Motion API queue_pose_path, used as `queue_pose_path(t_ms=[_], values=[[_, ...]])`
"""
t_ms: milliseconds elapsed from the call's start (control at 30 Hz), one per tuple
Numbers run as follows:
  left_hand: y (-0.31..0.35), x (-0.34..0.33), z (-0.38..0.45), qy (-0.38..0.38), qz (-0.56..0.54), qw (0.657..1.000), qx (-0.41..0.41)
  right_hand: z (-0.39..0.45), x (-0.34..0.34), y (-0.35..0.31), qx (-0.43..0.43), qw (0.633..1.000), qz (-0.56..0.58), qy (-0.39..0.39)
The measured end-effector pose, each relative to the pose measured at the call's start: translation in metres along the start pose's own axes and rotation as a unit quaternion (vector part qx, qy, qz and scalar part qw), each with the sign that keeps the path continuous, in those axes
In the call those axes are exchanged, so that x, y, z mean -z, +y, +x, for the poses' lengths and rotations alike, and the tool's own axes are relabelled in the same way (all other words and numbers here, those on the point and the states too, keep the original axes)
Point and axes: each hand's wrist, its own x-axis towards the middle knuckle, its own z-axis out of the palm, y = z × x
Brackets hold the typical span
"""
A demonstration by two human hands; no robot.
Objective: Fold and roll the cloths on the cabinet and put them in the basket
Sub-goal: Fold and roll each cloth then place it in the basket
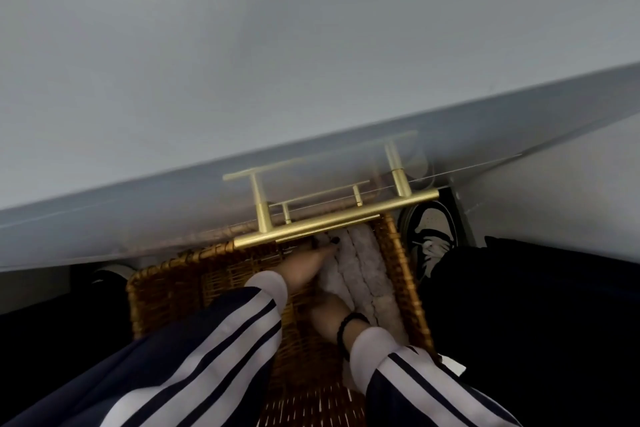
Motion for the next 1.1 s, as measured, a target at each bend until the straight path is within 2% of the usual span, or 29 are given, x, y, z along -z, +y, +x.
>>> queue_pose_path(t_ms=[200,533,767,867,1000,1100], values=[[0.008,0.005,-0.017,0.008,0.089,0.996,0.007,-0.016,0.001,-0.007,0.029,0.999,-0.017,0.013],[0.015,0.022,-0.064,0.031,0.187,0.982,-0.013,-0.048,0.006,-0.010,-0.009,0.998,0.052,0.038],[0.024,0.033,-0.114,0.059,0.190,0.978,-0.056,-0.099,0.030,-0.035,-0.016,0.993,-0.006,0.117],[0.029,0.030,-0.141,0.061,0.201,0.975,-0.067,-0.106,0.038,-0.040,-0.025,0.985,0.016,0.168],[0.037,0.030,-0.175,0.078,0.250,0.959,-0.106,-0.130,0.057,-0.057,0.029,0.975,0.126,0.182],[0.050,0.033,-0.205,0.108,0.306,0.934,-0.148,-0.166,0.070,-0.083,0.059,0.976,0.102,0.181]])
